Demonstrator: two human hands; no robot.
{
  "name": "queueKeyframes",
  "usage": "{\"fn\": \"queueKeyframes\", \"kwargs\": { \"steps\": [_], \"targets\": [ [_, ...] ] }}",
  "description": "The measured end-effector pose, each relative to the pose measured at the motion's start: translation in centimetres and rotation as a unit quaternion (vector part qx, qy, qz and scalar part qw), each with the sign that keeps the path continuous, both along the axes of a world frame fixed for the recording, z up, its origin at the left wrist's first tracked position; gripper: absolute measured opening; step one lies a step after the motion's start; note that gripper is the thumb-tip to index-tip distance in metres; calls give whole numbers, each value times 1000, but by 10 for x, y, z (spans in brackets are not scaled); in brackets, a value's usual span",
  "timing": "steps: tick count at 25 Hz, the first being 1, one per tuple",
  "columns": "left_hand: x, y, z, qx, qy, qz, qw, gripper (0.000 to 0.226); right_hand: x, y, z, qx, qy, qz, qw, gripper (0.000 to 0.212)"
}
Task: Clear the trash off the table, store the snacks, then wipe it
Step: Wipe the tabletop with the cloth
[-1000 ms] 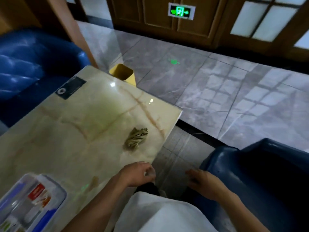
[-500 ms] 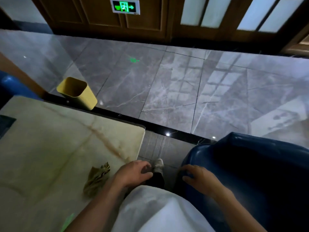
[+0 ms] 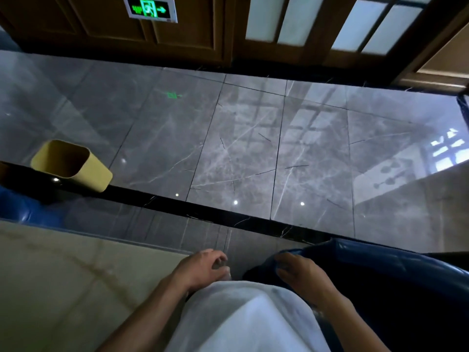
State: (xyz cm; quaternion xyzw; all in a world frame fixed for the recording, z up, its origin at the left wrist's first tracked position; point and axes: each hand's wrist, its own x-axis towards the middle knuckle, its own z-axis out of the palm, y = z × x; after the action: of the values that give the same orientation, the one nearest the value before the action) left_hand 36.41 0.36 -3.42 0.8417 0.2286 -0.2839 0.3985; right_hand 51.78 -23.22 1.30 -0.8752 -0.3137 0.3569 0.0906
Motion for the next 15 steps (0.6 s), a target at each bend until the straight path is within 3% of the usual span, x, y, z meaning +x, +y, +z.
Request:
{"fn": "queueKeyframes", "kwargs": {
  "steps": [7, 15],
  "targets": [
    [58, 49, -3, 8, 3, 43, 999, 41, 87, 50, -7, 16, 31, -29, 999, 36],
    [139, 95, 0, -6, 34, 182, 983, 39, 226, 154, -16, 21, 39, 99, 994, 33]
  ]
}}
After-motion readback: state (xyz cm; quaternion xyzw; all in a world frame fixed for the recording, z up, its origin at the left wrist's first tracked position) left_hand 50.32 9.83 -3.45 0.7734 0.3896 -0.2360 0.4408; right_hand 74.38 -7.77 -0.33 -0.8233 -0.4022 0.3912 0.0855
